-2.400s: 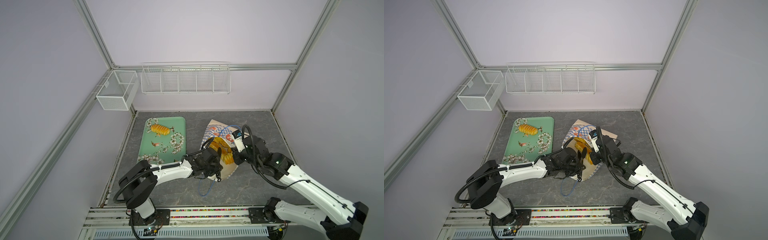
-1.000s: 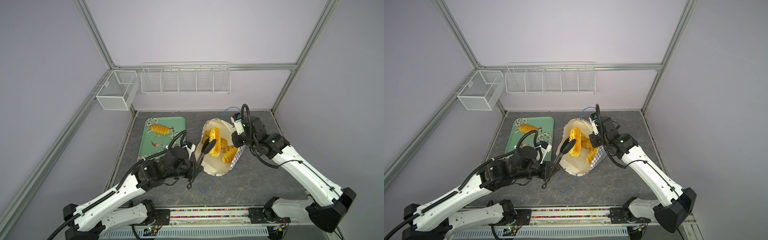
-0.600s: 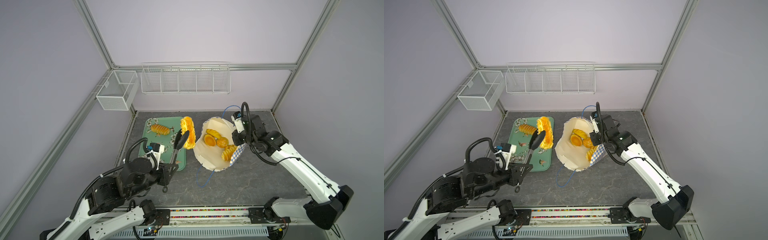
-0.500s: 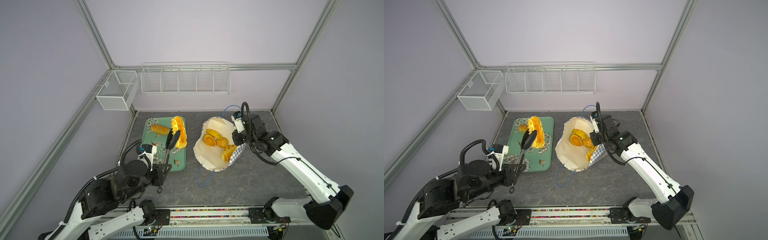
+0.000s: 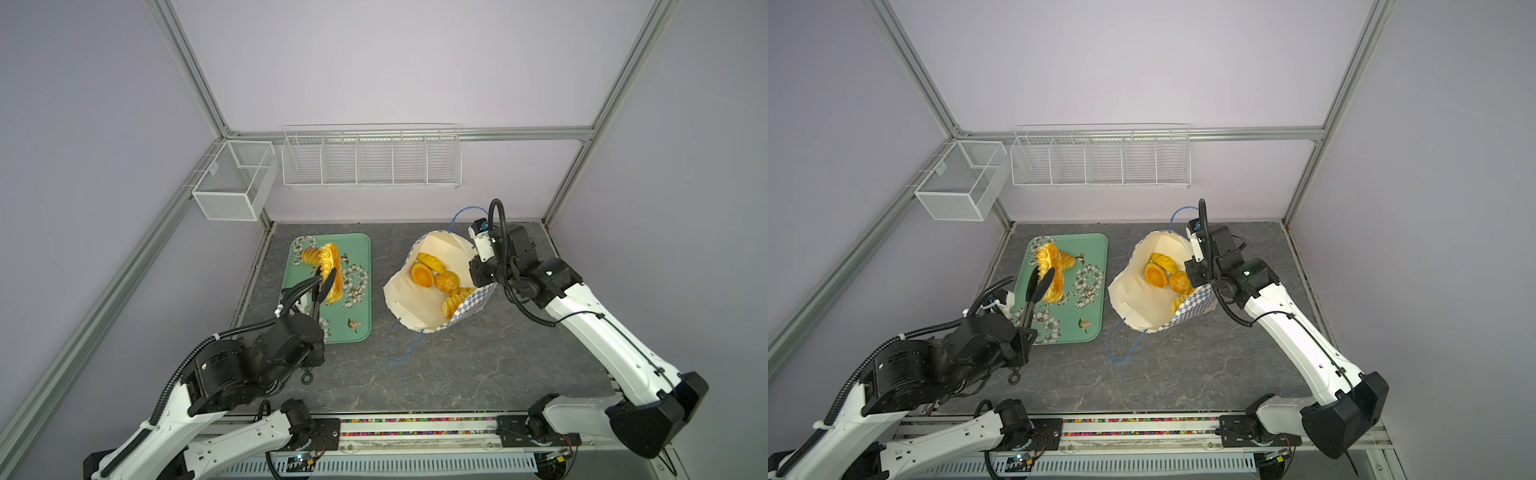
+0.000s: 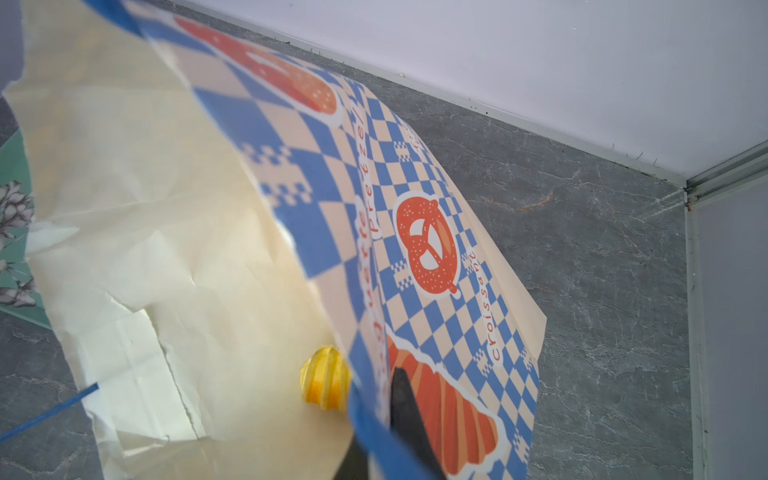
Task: Take the fake bread out of the paper bag
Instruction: 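Carry the bread over the green tray and release it from the tongs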
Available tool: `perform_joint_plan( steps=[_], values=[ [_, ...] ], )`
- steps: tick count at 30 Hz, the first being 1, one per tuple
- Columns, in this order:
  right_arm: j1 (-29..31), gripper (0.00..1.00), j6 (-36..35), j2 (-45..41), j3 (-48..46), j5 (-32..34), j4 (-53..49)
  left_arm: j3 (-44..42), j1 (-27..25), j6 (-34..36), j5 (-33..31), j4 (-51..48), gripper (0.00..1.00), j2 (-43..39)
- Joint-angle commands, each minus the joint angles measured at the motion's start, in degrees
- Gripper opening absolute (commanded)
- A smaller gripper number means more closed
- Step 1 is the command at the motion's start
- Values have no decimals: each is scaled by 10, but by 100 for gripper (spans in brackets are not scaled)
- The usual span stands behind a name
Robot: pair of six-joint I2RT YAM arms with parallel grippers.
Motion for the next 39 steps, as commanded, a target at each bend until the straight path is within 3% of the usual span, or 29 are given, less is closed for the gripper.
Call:
perform_joint_plan(
  steps=[1, 5, 10, 18, 23, 39],
  values=[
    [-9, 7, -4, -3, 16, -4, -13, 0, 84, 84, 47, 26, 0, 25],
    [-15, 7, -1, -8, 17, -6, -16, -39, 228, 171, 195, 101, 0, 58],
    [-23, 7, 0, -13, 14, -10, -17, -53, 293, 229, 241, 144, 0, 145],
    [-29, 7, 3, -21, 5, -16, -15, 6, 298, 258, 173, 146, 0, 300],
    [-33, 7, 3, -20, -1, -24, -10, 73, 298, 270, 111, 98, 0, 401],
    [-43, 7, -3, -25, -9, -32, -8, 207, 285, 289, -47, 49, 0, 596]
  ],
)
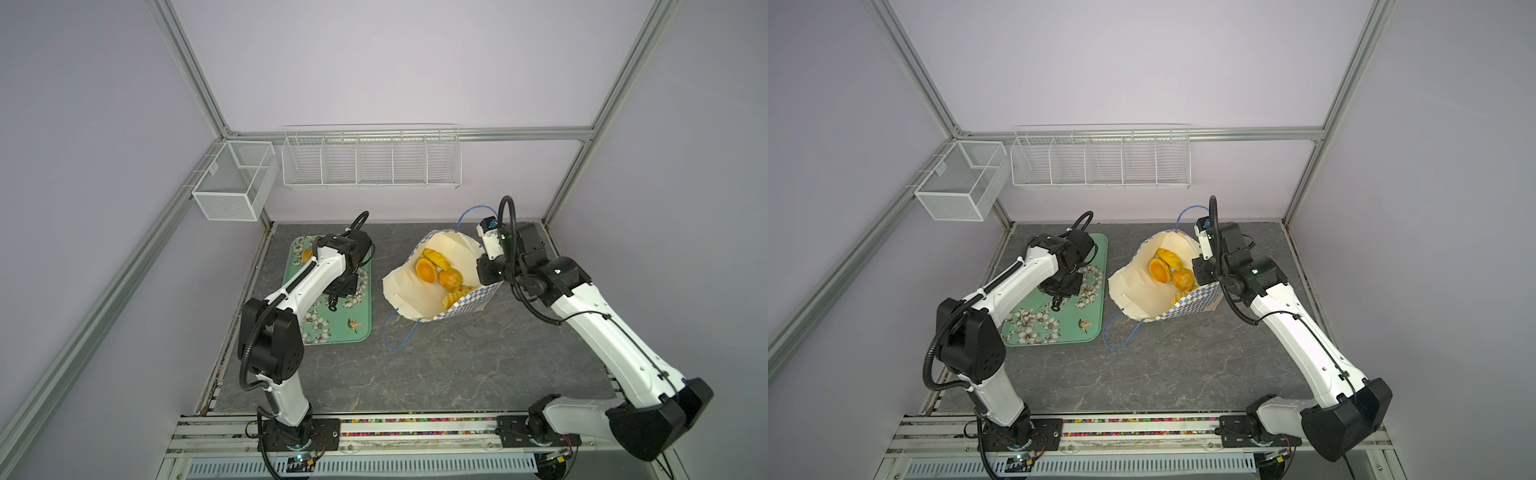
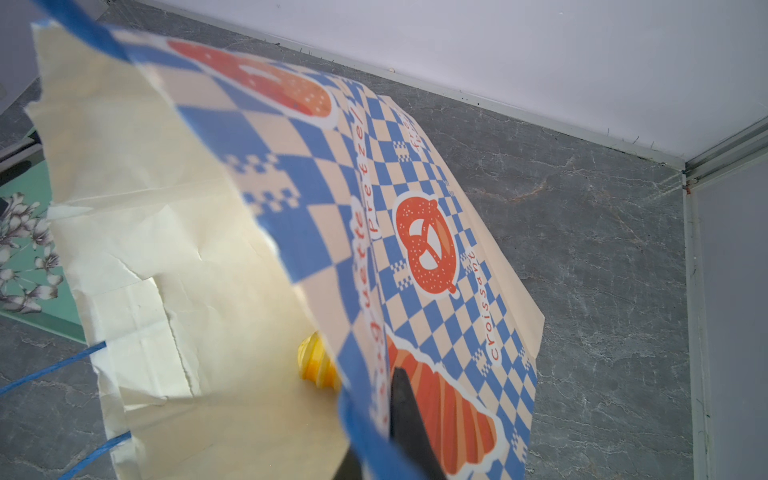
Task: Take the fake bread out of the paper bag
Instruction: 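Carry the bread over the green tray and release it from the tongs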
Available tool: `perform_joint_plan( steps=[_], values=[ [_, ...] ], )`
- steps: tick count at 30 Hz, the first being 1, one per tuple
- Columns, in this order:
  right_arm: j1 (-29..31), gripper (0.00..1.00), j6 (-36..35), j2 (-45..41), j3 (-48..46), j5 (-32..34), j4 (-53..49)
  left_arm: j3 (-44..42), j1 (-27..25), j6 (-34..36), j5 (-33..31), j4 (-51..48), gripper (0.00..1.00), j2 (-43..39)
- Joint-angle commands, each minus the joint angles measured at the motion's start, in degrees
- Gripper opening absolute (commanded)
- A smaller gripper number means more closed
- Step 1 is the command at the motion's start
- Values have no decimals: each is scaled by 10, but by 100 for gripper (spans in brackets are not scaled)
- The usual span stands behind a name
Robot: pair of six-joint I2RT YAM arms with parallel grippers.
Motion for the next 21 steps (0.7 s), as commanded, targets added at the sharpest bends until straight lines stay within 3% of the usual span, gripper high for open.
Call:
perform_joint_plan(
  steps=[1, 7, 9, 13, 21],
  values=[
    [-7, 7, -4, -17, -12, -2, 4, 28, -12, 3, -69, -37, 0, 29],
    [-10, 7, -5, -23, -15, -3, 3, 44, -37, -14, -107, -52, 0, 76],
    [-10, 7, -4, -24, -17, -4, 2, 52, -50, -20, -104, -56, 8, 91],
    [-12, 7, -5, -30, -20, -4, 1, 59, -66, -25, -44, -45, 27, 109],
    [-15, 7, -8, -38, -24, -4, -5, 59, -77, -27, 30, -22, 36, 101]
  ],
)
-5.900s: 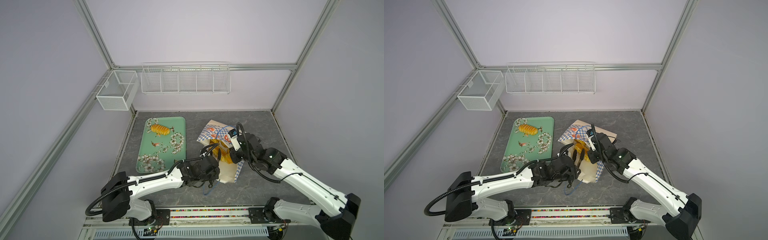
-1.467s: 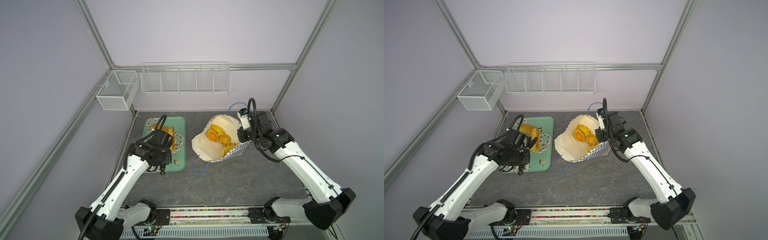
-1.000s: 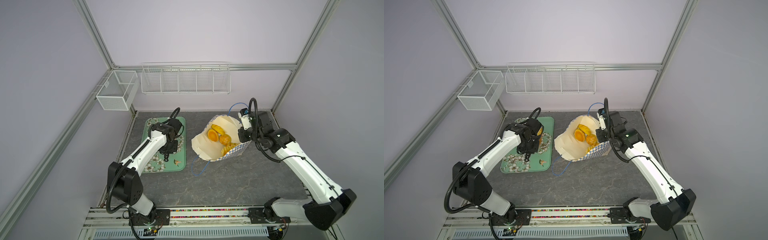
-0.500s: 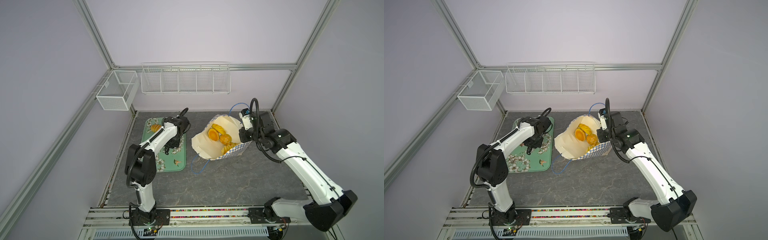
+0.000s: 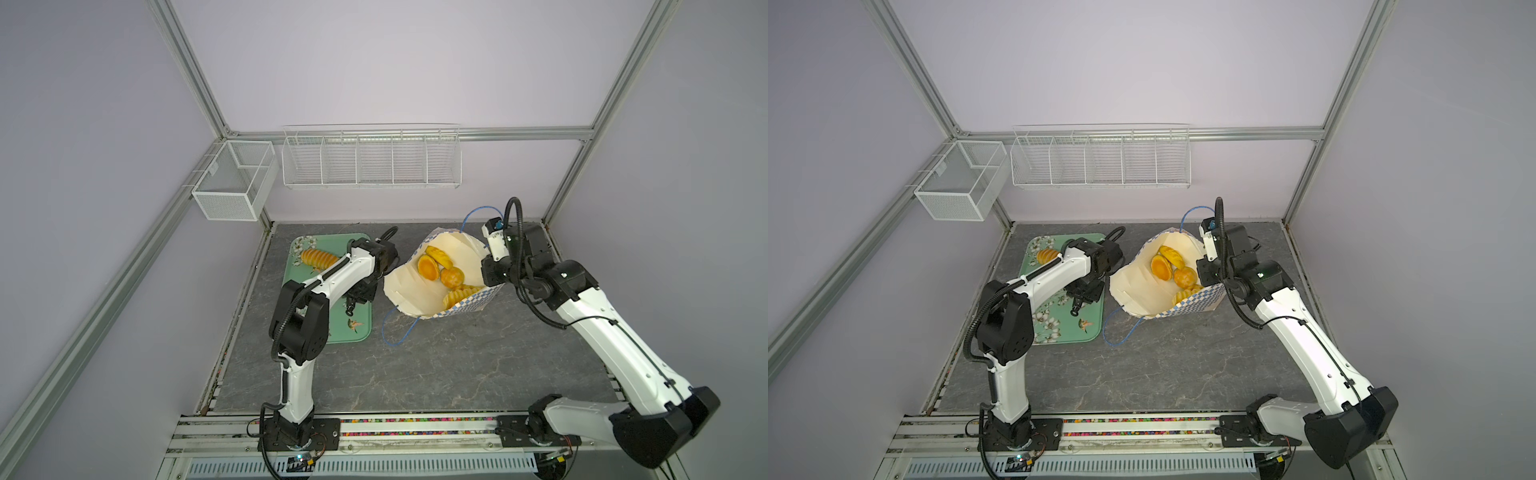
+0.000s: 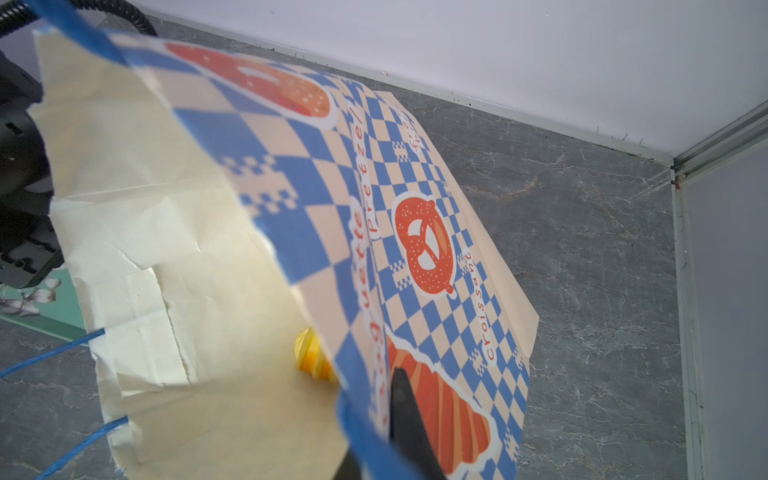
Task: Take the fake bread out of the paper bag
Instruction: 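Carry the bread over the green tray and release it from the tongs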
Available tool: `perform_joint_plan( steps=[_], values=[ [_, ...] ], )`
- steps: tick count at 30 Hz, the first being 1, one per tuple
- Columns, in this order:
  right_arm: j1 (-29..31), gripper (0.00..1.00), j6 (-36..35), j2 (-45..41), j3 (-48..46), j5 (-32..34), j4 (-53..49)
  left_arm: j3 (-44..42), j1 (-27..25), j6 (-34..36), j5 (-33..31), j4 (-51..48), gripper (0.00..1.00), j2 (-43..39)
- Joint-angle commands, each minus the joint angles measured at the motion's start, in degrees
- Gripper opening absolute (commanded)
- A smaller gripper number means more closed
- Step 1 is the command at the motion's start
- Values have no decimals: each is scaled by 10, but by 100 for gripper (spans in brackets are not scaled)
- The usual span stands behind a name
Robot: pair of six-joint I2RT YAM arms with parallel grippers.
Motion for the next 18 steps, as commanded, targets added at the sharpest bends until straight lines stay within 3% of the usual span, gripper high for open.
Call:
perform_joint_plan(
  steps=[1, 10, 18],
  values=[
    [-5, 7, -6, -17, -9, -3, -4, 17, -2, -4, 42, -1, 37, -10],
    [-6, 7, -3, -21, -11, -10, -7, 17, -2, 2, 93, 11, 40, -31],
    [-6, 7, -3, -27, -16, -9, -9, 13, -1, -1, 93, 13, 30, -83]
  ],
)
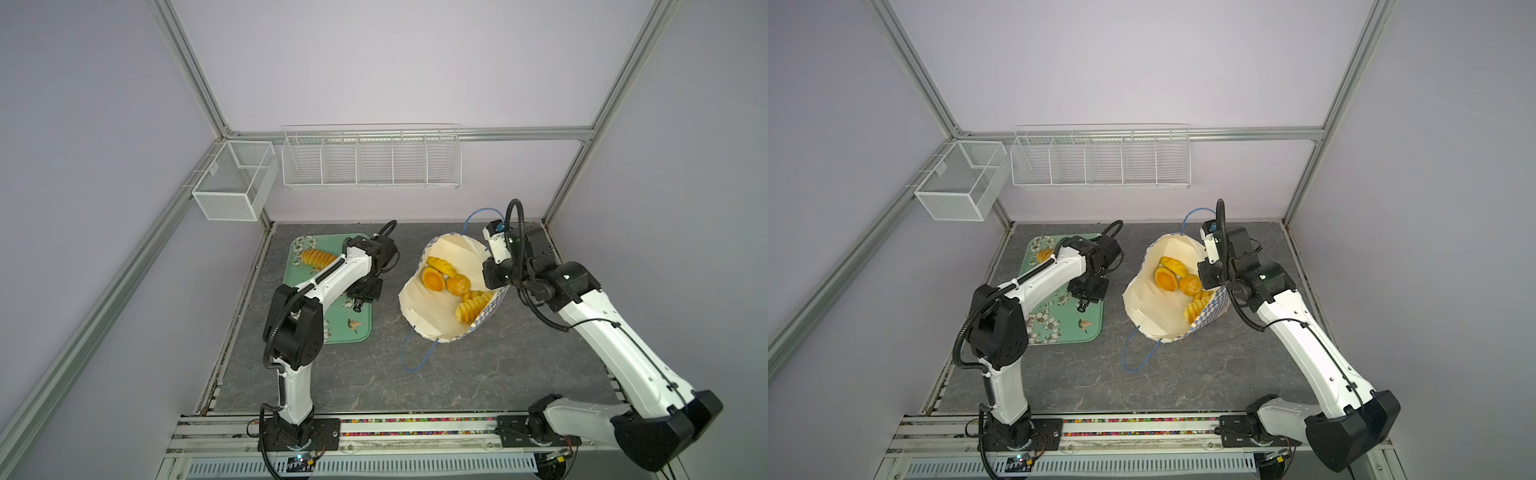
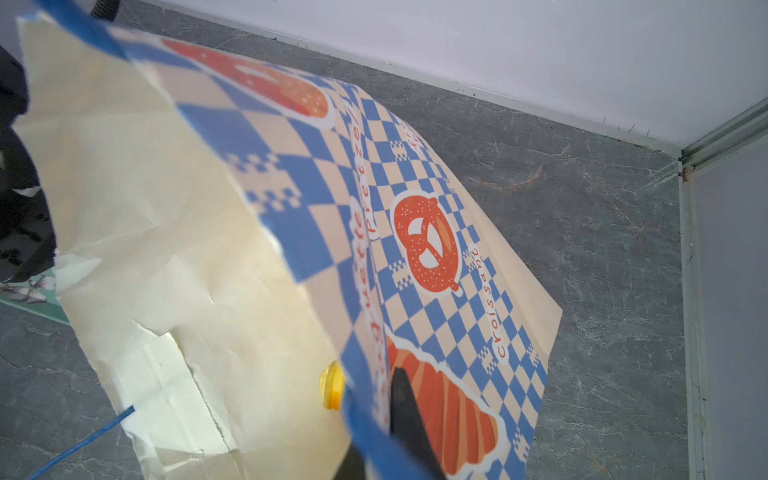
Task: Take the fake bread out of the paper bag
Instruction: 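Carry the bread over the green tray and release it from the tongs, then move the left gripper's tongs back into the bag toward the breads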
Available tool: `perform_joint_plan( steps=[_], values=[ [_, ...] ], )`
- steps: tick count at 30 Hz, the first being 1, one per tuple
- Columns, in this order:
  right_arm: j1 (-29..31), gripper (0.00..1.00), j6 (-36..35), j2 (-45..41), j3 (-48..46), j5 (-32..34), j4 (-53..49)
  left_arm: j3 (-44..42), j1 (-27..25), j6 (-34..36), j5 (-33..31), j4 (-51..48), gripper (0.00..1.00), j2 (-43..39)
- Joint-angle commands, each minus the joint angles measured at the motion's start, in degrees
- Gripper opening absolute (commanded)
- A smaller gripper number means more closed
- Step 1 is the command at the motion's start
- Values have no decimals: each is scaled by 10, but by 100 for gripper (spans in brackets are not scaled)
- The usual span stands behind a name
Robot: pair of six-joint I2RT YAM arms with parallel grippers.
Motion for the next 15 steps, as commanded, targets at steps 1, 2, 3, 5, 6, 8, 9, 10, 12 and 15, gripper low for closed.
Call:
perform_joint_plan(
  steps=[1, 2, 3, 5, 6, 8, 9, 10, 12, 15],
  values=[
    [-3, 7, -2, -19, -12, -3, 4, 12, -1, -4, 0, -10, 29, -48],
    [-4, 7, -2, -20, -13, -4, 4, 11, 0, -5, -2, -13, 29, -58],
    [-3, 7, -3, -22, -16, -6, 5, 10, 0, -6, -4, -15, 28, -68],
    [-4, 7, -7, -27, -22, -16, 8, 4, 0, -7, -7, -19, 26, -90],
    [-4, 7, -8, -31, -26, -19, 10, 0, -1, -7, -8, -19, 25, -105],
    [-3, 7, -10, -37, -34, -24, 14, -7, 0, -5, -5, -19, 23, -138],
    [-3, 7, -11, -40, -38, -27, 14, -10, -1, -2, -1, -18, 22, -154],
    [-4, 7, -11, -43, -43, -28, 16, -11, -1, 0, 6, -16, 20, -176],
    [-4, 7, -10, -48, -52, -29, 17, -11, -1, 10, 26, -11, 18, -220],
    [-3, 7, -4, -51, -58, -37, 15, -17, -3, 25, 73, 2, 15, -287]
  ],
)
